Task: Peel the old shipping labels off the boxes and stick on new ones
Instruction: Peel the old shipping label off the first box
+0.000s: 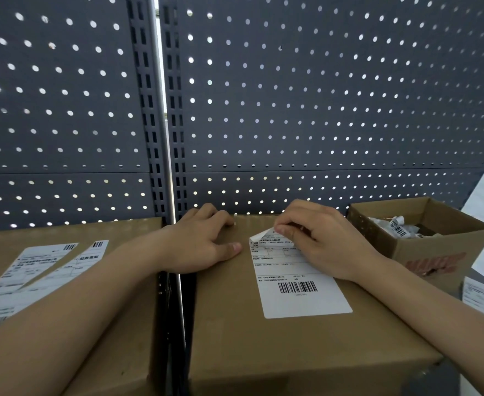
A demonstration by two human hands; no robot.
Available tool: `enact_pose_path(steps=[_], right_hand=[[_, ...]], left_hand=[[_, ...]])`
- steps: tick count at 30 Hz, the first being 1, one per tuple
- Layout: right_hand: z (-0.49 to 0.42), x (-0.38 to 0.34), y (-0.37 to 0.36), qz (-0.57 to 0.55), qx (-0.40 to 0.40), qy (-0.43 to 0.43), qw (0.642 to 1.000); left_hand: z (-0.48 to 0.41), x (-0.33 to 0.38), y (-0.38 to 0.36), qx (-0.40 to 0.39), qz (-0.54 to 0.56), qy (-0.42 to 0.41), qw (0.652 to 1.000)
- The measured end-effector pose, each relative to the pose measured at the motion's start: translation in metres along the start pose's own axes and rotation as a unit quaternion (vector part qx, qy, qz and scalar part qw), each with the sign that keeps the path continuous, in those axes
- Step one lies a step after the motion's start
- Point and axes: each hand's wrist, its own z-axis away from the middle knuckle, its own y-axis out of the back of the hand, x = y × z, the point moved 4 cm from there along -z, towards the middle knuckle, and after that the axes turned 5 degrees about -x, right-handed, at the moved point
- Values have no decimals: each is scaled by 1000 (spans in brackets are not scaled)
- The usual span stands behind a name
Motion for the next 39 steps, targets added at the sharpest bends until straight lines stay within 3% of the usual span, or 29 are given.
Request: enact_pose_path(steps=[24, 39], right_hand=[[3, -5, 6, 8, 56, 45, 997], [4, -11, 15, -7, 111, 52, 992]], left_hand=[[1, 1, 0, 0, -6, 6, 1000], [7, 15, -2, 31, -111, 26, 993]])
